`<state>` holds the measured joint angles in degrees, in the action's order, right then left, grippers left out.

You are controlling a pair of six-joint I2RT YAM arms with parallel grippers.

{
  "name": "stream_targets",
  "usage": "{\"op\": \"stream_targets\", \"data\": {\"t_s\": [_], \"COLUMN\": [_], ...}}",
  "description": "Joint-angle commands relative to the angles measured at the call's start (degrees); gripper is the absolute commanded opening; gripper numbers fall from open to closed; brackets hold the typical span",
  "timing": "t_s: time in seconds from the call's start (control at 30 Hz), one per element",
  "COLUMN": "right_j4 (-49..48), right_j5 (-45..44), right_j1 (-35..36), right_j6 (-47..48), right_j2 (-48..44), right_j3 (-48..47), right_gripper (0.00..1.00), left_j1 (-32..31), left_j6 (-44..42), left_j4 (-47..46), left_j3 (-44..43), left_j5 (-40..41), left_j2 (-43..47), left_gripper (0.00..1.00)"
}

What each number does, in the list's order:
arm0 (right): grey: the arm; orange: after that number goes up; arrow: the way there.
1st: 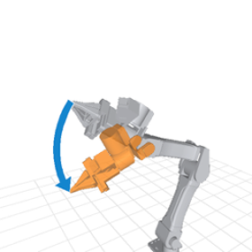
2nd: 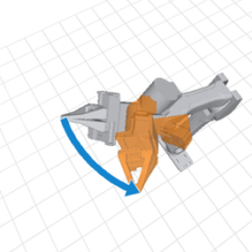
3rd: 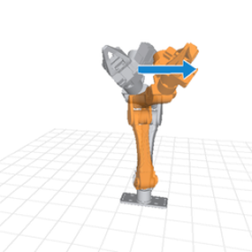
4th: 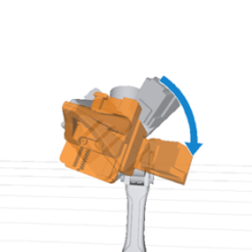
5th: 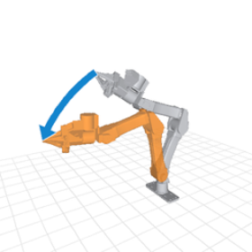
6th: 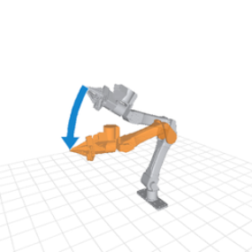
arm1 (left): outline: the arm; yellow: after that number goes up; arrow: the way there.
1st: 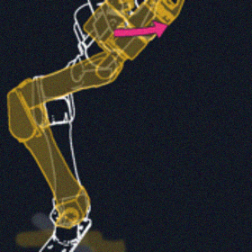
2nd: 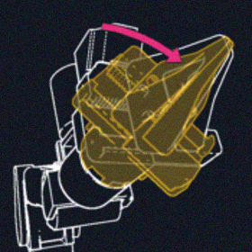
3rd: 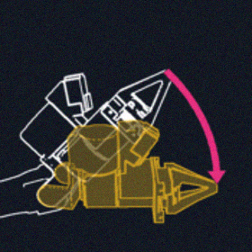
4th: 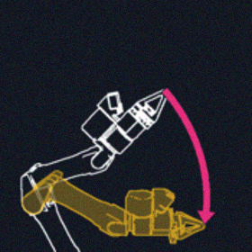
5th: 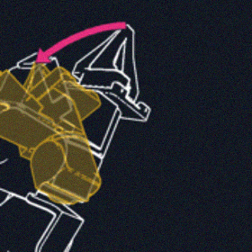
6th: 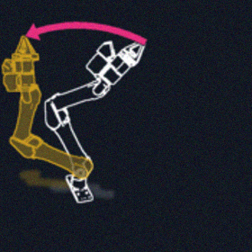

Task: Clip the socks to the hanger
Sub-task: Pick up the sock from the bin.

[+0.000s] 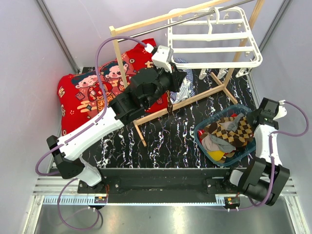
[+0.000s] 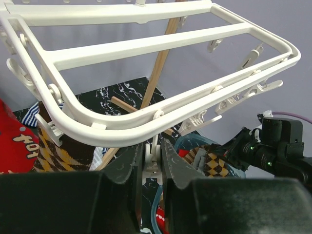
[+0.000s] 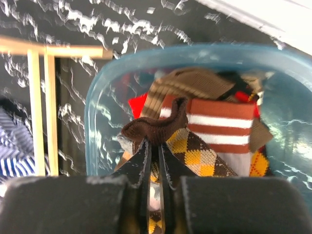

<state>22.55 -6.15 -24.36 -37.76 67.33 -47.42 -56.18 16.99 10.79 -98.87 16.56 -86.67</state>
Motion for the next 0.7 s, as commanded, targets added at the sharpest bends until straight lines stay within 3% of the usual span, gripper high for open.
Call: {"op": "stream_targets", "data": {"t_s": [0.0, 0.13, 0.2, 0.27, 0.33, 0.53, 0.67], "right_j4": [-4.0, -3.5, -2.1, -1.2, -0.9, -0.5, -0.3], "right_j5": [9.6, 17.2, 16.7, 13.6, 12.1, 10.5, 10.0], "right_j1": [1.3, 3.6, 4.1, 4.1, 4.1, 4.1, 4.1], "right_j6": [2.9, 6.5, 6.9, 7.6, 8.4, 9.3, 9.6], "right_j2": [1.7, 8.1, 8.9, 8.7, 8.7, 11.1, 10.5], "right_j3": [1.2, -1.7, -3.1, -3.4, -3.6, -5.2, -5.1], "right_gripper": [0.13, 0.18, 0.23, 0.38, 0.39, 0.30, 0.15], "left_j1": [-0.2, -0.2, -0.1, -0.1, -0.1, -0.2, -0.1], "left_j6": [0.2, 0.2, 0.3, 0.3, 0.3, 0.3, -0.1], "left_j4": [-1.3, -2.5, -2.7, -2.8, -2.8, -3.8, -3.8], "left_j3": [-1.9, -0.9, -0.6, -0.5, -0.3, 0.9, 1.0], "left_j5": [-1.1, -1.0, -1.3, -1.6, -1.9, -2.4, -1.9], "left_j2": [1.4, 1.8, 1.9, 1.9, 1.9, 2.6, 3.2], "left_gripper": [0.14, 0.14, 0.14, 0.14, 0.14, 0.14, 0.14]}}
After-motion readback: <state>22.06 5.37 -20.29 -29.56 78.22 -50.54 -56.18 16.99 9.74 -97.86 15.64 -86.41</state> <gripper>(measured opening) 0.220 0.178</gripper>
